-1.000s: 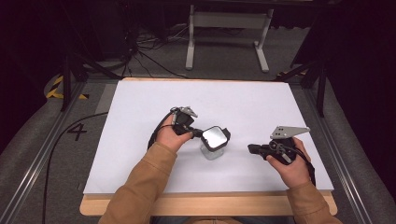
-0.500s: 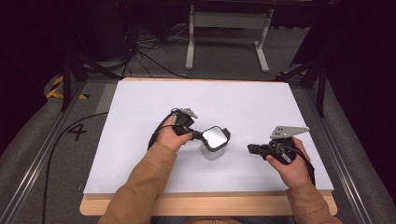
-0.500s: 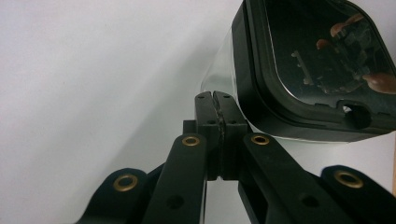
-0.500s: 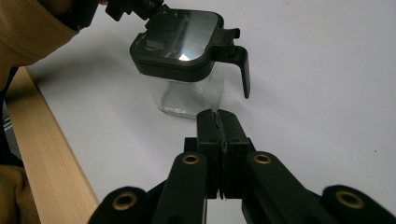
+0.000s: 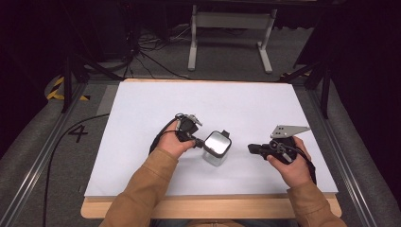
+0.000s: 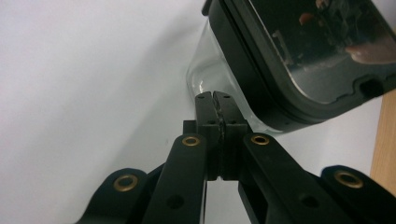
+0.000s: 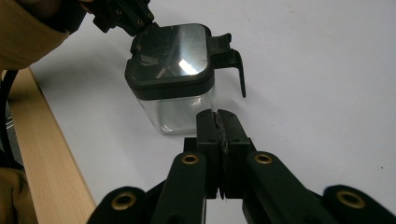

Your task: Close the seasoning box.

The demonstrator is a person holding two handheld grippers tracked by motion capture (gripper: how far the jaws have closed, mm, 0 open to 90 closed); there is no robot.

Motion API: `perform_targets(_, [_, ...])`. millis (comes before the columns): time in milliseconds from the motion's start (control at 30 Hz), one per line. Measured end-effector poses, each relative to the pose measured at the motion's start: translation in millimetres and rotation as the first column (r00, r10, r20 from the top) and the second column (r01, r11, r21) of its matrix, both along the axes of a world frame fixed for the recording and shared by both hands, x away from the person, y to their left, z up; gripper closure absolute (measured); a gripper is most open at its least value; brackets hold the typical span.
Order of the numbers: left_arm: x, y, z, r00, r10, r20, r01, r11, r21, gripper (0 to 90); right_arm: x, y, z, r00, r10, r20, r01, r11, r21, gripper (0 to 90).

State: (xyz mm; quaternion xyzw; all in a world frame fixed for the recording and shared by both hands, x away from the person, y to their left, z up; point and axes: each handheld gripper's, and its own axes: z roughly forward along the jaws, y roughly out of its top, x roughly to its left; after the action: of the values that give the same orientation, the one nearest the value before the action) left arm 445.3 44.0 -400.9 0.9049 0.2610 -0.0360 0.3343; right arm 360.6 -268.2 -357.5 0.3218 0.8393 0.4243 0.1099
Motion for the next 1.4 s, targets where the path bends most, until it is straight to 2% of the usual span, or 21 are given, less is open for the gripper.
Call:
perform_targets(67, [-2.4, 0.2, 2.2, 0.9999, -0.014, -0.008, 0.015, 0.9997, 0.022, 90.0, 0.9, 1.7, 0.3, 1.0000, 0.005, 0.002, -0.005, 1.0000, 0.000, 89.3])
perform_targets(100, [-4.5, -0.8, 1.5, 0.9999, -0.009, -0.012, 0.009, 0.9999, 0.011, 90.0, 1.5, 2.7, 0.4, 1.0000, 0.008, 0.000, -0.008, 1.0000, -0.002, 89.2])
perform_targets(133, [-5.5, -0.9, 2.2, 0.9996, -0.026, -0.014, 0.027, 0.9994, 0.021, 90.0, 2.3, 3.5, 0.2, 0.9999, 0.010, 0.001, -0.010, 0.9999, -0.002, 89.2])
perform_targets(400, [-17.2, -6.4, 3.6, 0.9985, -0.048, -0.026, 0.049, 0.9980, 0.040, 90.0, 6.7, 8.7, -0.1, 0.9997, 0.025, 0.003, -0.025, 0.9996, -0.008, 89.2])
perform_targets(533, [-22.4, -10.1, 4.0, 0.9973, -0.069, -0.025, 0.071, 0.9949, 0.071, 90.0, 8.6, 11.9, -0.6, 0.9995, 0.032, 0.000, -0.032, 0.9994, -0.010, 89.2])
perform_targets(667, [-27.1, -13.9, 4.2, 0.9942, -0.100, -0.039, 0.103, 0.9912, 0.083, 90.0, 11.5, 13.8, -2.8, 0.9993, 0.038, -0.005, -0.038, 0.9992, -0.014, 89.2])
perform_targets(800, [-30.3, -16.2, 3.9, 0.9943, -0.099, -0.038, 0.102, 0.9910, 0.087, 90.0, 12.4, 15.2, -2.7, 0.9991, 0.042, -0.006, -0.043, 0.9990, -0.013, 89.2])
perform_targets(933, [-32.9, -19.6, 2.2, 0.9918, -0.120, -0.045, 0.124, 0.9874, 0.099, 90.0, 13.7, 16.5, -3.2, 0.9989, 0.047, -0.009, -0.047, 0.9988, -0.015, 89.2])
perform_targets(1000, [-33.5, -19.4, 2.2, 0.9920, -0.118, -0.044, 0.122, 0.9877, 0.097, 90.0, 13.8, 17.8, -3.2, 0.9988, 0.049, -0.009, -0.049, 0.9987, -0.015, 89.2])
perform_targets(1133, [-34.3, -14.0, 6.8, 0.9945, -0.099, -0.036, 0.101, 0.9932, 0.059, 89.0, 14.2, 18.7, -2.4, 0.9985, 0.054, -0.010, -0.054, 0.9985, -0.013, 89.1])
perform_targets(1200, [-34.9, -7.8, 13.7, 0.9971, -0.076, -0.008, 0.076, 0.9959, 0.049, 87.4, 14.4, 18.7, -1.6, 0.9985, 0.053, -0.007, -0.053, 0.9985, -0.011, 89.0])
perform_targets(1267, [-37.3, 0.9, 24.7, 0.9981, -0.055, 0.028, 0.055, 0.9984, 0.014, 84.9, 14.5, 17.6, 2.1, 0.9986, 0.053, 0.000, -0.053, 0.9985, -0.010, 88.2])
perform_targets(1300, [-37.3, 0.9, 24.7, 0.9981, -0.055, 0.028, 0.055, 0.9984, 0.014, 84.0, 14.5, 17.6, 2.1, 0.9986, 0.053, 0.000, -0.053, 0.9985, -0.010, 88.2])
perform_targets(1400, [-42.3, 12.8, 39.3, 0.9966, -0.026, 0.078, 0.028, 0.9991, -0.031, 82.9, 14.3, 15.0, 8.9, 0.9987, 0.050, 0.010, -0.050, 0.9987, 0.001, 86.9])
